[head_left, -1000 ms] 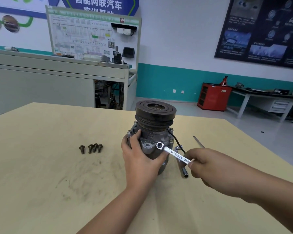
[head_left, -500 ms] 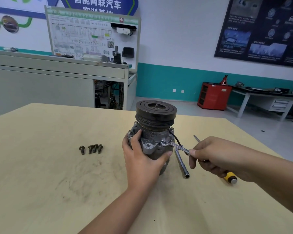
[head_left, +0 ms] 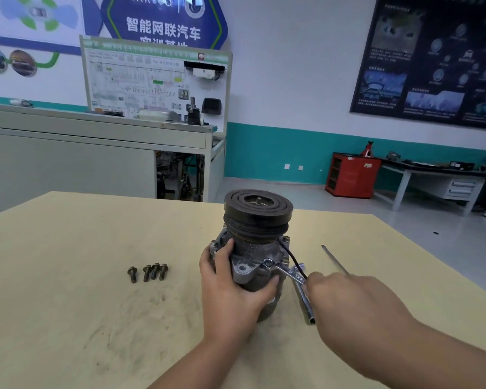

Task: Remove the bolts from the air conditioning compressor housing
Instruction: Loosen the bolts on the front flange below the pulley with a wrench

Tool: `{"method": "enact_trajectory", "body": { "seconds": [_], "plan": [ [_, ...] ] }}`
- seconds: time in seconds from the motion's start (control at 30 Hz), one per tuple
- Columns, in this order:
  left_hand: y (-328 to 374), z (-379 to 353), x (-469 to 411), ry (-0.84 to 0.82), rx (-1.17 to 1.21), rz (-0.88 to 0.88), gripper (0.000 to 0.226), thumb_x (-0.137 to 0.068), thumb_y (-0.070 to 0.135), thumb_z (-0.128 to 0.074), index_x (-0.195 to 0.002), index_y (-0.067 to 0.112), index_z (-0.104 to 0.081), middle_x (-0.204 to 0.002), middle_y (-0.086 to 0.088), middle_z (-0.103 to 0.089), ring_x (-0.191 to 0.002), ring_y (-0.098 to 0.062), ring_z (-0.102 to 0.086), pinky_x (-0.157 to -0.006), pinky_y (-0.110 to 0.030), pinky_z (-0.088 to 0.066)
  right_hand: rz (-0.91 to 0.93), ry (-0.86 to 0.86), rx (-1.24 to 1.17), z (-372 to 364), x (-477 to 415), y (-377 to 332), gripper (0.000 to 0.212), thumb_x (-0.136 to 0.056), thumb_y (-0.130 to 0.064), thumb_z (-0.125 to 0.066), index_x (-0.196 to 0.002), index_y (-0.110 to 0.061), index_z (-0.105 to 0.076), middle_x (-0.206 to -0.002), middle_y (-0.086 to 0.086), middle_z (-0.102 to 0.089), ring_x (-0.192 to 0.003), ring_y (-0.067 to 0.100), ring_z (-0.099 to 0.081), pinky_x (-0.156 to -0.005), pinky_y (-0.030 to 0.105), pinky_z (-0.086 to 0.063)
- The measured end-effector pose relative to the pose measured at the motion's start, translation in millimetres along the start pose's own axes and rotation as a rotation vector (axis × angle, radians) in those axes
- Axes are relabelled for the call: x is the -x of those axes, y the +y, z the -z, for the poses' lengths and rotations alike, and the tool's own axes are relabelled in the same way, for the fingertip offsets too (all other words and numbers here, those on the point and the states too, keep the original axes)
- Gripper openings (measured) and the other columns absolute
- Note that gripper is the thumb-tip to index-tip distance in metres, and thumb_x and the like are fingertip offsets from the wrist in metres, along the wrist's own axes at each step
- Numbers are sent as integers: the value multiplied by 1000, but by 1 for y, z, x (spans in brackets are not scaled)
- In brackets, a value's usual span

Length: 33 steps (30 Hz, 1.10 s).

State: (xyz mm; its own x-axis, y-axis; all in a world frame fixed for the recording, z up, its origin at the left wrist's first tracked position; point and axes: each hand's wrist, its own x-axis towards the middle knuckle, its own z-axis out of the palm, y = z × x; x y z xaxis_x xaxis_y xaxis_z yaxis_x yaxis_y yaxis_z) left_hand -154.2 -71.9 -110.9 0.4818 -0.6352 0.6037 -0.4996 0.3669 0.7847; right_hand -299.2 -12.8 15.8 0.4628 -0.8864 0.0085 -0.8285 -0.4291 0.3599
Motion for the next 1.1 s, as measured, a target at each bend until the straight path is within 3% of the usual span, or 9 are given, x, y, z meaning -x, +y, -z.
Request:
{"method": "enact_trajectory", "body": {
  "seconds": [0.13,0.3,0.4,0.53,0.63,0.73,0.83,1.0,1.1],
  "plan": [
    [-3,6,-4,-43,21,-29,86,-51,39,-87,-120,45,-35,-134,2,-35,-118,-2,-40,-89,7,-22,24,10,48,-2,-5,3,19,-89,-8,-35,-75,-17,-24,-65,0,-30,-50,12,-24,-44,27,-13],
    [-2,7,-4,-59,26,-31,84,-51,43,-84,-115,53,-32,-135,3,-32,-122,-7,-42,-96,-12,-32,81,64,81,-4,-14,22,15,-98,-22,-35,-84,-21,-28,-63,-3,-30,-50,13,-26,-44,27,-15],
    [-4,7,-5,-66,25,-36,87,-51,41,-86,-119,48,-31,-135,1,-31,-124,-11,-42,-99,-17,-33,139,95,118,-5,-16,32,15,-101,-26,-31,-87,-23,-25,-62,-4,-31,-49,14,-27,-44,28,-14],
    [-6,7,-5,-89,51,-51,85,-52,41,-86,-116,52,-31,-134,4,-29,-122,-6,-41,-96,-4,-28,150,140,125,-1,-18,32,14,-103,-39,-20,-95,-29,-25,-64,-5,-32,-50,14,-27,-46,30,-15],
    [-6,9,-5,-112,75,-47,84,-48,46,-81,-115,55,-31,-134,2,-28,-117,-2,-41,-92,3,-27,131,105,50,0,-19,18,12,-102,-32,-30,-93,-32,-22,-66,-6,-29,-53,14,-26,-47,27,-16],
    [-6,10,-5,-123,72,-48,87,-48,45,-83,-115,57,-29,-135,4,-28,-119,-4,-43,-92,3,-27,89,111,9,-3,-15,9,18,-102,-34,-28,-88,-30,-18,-67,-7,-28,-57,18,-28,-46,24,-15],
    [-6,8,-4,-122,80,-39,84,-49,53,-78,-116,60,-28,-136,10,-25,-123,-5,-42,-92,3,-27,43,100,-54,0,-9,14,28,-102,-43,-18,-79,-28,-19,-70,-9,-30,-56,11,-28,-46,24,-18],
    [-6,7,-3,-102,76,-53,84,-50,54,-77,-117,62,-26,-137,10,-24,-125,-4,-39,-95,2,-25,11,122,-138,-2,-7,19,24,-101,-44,-17,-89,-30,-32,-73,-6,-41,-66,16,-43,-49,21,-22],
    [-5,7,-4,-90,74,-61,82,-51,50,-77,-116,60,-29,-137,8,-26,-124,-3,-38,-94,5,-22,-33,160,-116,-3,-12,22,25,-101,-41,-18,-84,-29,-31,-71,-7,-40,-69,21,-43,-48,20,-20]
  ]
}}
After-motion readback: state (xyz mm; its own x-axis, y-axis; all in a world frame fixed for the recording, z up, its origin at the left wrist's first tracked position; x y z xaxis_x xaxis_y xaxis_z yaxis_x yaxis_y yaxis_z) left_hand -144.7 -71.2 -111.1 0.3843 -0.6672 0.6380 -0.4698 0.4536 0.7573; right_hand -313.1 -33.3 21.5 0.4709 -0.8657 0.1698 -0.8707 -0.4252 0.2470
